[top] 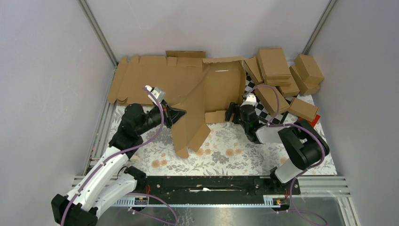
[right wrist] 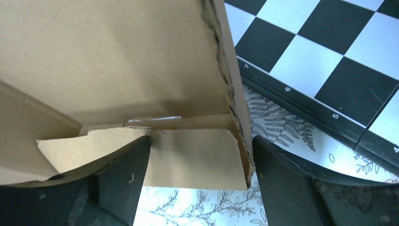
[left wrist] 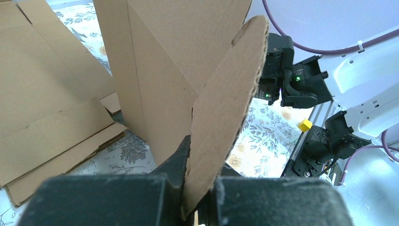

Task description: Fold the paper box

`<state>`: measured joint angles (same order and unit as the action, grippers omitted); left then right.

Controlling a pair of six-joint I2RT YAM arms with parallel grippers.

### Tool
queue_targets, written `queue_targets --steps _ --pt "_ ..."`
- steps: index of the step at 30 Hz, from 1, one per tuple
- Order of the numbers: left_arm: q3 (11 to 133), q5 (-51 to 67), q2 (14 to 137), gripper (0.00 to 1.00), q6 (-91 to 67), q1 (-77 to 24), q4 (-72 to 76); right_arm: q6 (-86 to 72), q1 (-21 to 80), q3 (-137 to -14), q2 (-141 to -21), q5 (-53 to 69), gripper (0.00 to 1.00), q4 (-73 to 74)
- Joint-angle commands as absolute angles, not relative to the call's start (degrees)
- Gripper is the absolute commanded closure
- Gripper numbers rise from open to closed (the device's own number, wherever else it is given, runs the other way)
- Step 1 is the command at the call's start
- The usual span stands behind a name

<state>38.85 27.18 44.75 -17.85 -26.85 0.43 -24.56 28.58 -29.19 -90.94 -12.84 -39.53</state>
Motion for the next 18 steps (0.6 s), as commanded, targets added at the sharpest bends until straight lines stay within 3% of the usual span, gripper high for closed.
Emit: queue_targets --steps 1,5,10,18 --pt "37.9 28.5 45.5 1.0 -18.8 -27.2 -3.3 -25.9 28.6 -33.9 -93.3 -18.7 0.15 -36.5" --pt "38.0 28.9 45.8 1.0 -18.8 -27.2 -3.3 -27.2 28.6 -37.3 -96.2 -18.4 0.2 -31.9" --pt "38.2 28.9 45.8 1.0 -18.8 -27.2 -3.3 -29.9 28.6 -41.4 -100.8 -20.7 0.18 -21.2" --pt "37.9 28.4 45.4 1.0 -19.1 -27.2 -3.3 -29.4 32.3 -41.6 -106.1 -28.4 0.19 -17.1"
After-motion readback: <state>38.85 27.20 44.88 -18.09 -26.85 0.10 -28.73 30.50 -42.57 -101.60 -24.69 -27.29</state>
